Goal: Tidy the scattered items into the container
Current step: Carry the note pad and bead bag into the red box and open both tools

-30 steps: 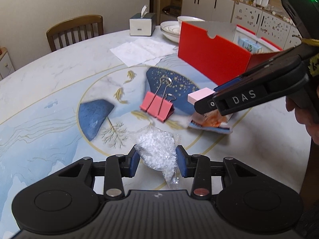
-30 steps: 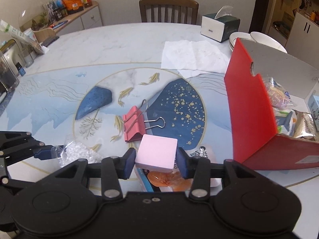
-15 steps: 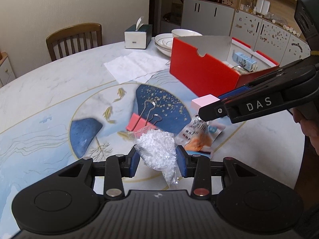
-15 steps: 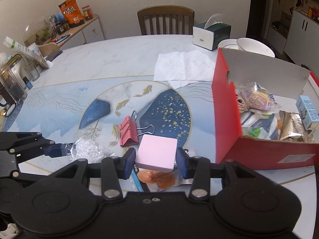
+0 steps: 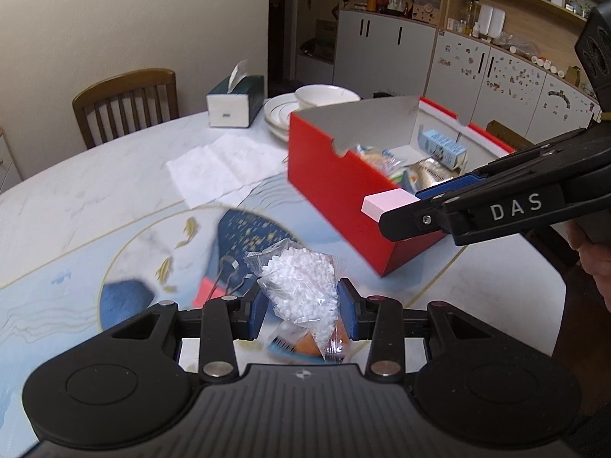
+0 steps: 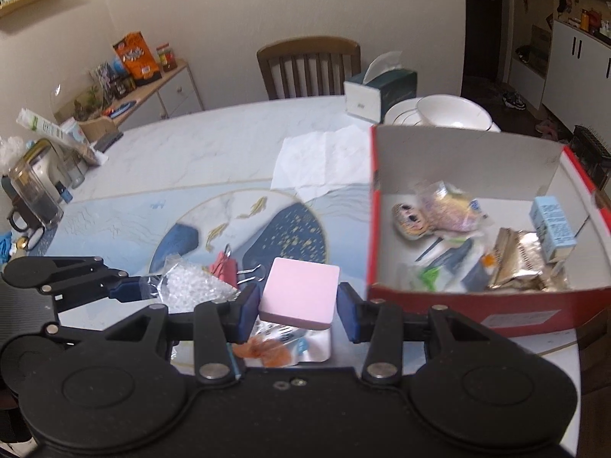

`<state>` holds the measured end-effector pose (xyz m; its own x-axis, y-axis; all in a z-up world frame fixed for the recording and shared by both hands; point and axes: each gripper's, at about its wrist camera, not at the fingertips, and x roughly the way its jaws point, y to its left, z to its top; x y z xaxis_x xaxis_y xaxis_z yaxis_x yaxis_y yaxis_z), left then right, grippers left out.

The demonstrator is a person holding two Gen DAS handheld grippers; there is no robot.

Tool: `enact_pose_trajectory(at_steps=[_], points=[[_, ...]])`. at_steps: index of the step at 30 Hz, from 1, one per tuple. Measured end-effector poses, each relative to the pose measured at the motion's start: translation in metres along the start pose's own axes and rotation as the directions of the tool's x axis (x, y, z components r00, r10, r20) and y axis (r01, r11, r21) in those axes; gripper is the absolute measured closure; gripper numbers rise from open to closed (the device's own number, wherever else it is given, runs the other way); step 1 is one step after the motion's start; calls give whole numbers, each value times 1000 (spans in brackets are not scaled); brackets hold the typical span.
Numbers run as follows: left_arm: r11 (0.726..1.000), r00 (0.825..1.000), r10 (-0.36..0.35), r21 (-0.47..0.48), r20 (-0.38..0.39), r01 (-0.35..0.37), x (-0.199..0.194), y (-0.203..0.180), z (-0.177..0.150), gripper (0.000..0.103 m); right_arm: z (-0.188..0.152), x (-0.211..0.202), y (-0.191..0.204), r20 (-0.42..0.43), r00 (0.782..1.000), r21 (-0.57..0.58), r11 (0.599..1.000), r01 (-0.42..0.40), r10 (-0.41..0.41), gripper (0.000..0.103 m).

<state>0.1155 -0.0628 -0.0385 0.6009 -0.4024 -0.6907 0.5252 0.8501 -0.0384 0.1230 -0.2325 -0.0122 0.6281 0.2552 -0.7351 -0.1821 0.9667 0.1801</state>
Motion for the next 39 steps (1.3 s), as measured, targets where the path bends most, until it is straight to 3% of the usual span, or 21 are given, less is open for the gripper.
enact_pose_trajectory(at_steps=[22, 39], points=[[995, 997, -32, 95, 64, 26, 46, -84, 85, 65, 18, -27, -111, 74, 996, 64, 997, 53, -58, 60], [990, 999, -31, 141, 10, 29, 125, -112, 155, 65, 19, -7, -177, 40, 992, 76, 991, 114, -117, 60]])
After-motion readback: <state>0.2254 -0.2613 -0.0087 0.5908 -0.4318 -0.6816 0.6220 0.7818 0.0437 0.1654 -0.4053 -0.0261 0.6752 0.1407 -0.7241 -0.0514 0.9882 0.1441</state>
